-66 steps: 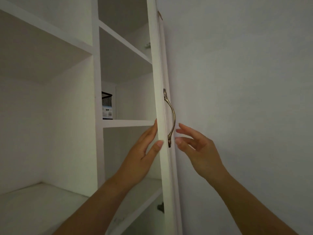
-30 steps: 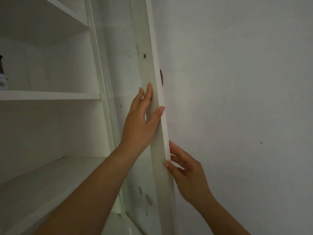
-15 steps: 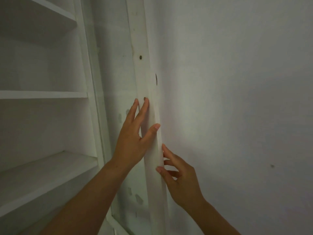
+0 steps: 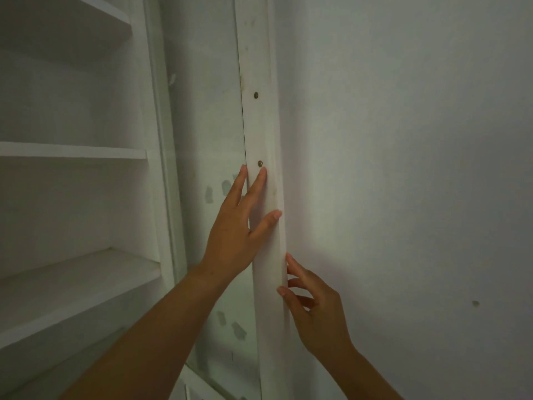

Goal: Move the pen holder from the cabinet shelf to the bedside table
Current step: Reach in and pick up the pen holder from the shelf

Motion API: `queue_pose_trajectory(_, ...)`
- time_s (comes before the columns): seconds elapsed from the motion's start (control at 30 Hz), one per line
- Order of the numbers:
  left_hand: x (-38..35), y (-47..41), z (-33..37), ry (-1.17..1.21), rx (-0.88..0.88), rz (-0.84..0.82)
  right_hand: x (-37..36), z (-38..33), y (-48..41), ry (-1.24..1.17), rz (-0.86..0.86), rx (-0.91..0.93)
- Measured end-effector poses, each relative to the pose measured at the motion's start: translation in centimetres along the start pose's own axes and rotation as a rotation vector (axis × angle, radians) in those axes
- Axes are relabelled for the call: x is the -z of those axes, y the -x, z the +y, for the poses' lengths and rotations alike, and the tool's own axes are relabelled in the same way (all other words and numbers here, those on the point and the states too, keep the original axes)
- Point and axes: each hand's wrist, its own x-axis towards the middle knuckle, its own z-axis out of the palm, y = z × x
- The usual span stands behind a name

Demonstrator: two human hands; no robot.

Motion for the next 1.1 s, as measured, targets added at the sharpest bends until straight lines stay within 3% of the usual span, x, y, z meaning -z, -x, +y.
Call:
queue_pose_trajectory(0.67,-2.6,-0.9,-0.4,-0.045,0.002,0.012,0.7,3.4,-1.5,-0.058,0.002,0.026)
queue_pose_trajectory(1.1,1.4,-0.7,0.2,-0.115,0.055,-0.197,1.7,-0.6,-2.9,-0.004,0.075,0.196)
